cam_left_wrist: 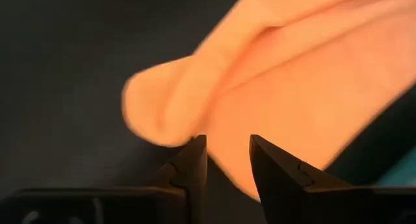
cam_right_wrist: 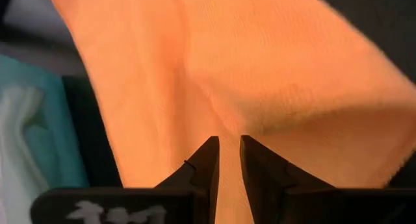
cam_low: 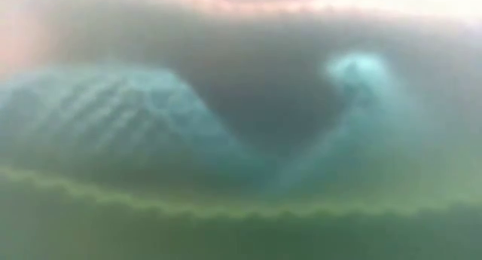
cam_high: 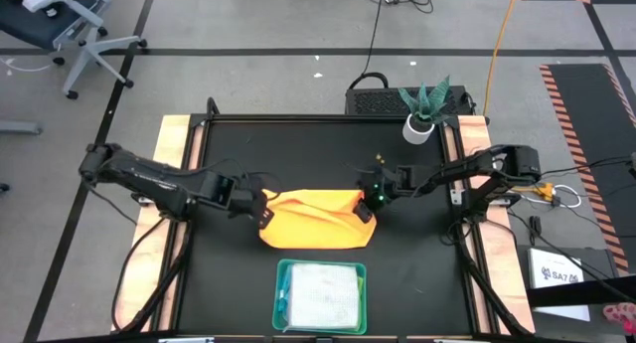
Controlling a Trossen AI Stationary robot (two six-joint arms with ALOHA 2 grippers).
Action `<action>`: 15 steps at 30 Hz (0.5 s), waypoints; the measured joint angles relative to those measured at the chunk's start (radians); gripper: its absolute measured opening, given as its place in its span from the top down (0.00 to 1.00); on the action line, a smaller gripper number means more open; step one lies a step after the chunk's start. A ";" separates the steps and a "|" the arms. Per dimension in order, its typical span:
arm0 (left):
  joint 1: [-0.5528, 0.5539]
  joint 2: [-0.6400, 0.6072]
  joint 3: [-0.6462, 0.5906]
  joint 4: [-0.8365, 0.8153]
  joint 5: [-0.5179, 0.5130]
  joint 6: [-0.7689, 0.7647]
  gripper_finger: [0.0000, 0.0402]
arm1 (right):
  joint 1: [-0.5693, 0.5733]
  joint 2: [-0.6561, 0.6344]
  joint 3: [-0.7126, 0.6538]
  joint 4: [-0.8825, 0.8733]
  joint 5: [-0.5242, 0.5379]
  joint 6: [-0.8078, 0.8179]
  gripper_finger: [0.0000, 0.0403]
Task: Fold microfiber towels
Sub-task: Fold the orange microfiber cloth
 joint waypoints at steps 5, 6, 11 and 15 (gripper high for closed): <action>0.039 -0.003 0.000 -0.024 -0.001 0.050 0.70 | -0.009 0.000 -0.026 0.102 0.041 0.030 0.86; 0.044 -0.003 0.000 -0.026 -0.001 0.058 0.70 | -0.011 0.000 -0.026 0.109 0.046 0.029 0.86; 0.060 -0.003 0.000 -0.026 -0.001 0.081 0.70 | -0.013 0.000 -0.027 0.110 0.047 0.027 0.86; 0.067 -0.003 0.000 -0.028 -0.001 0.099 0.70 | -0.013 0.000 -0.027 0.164 0.047 0.036 0.87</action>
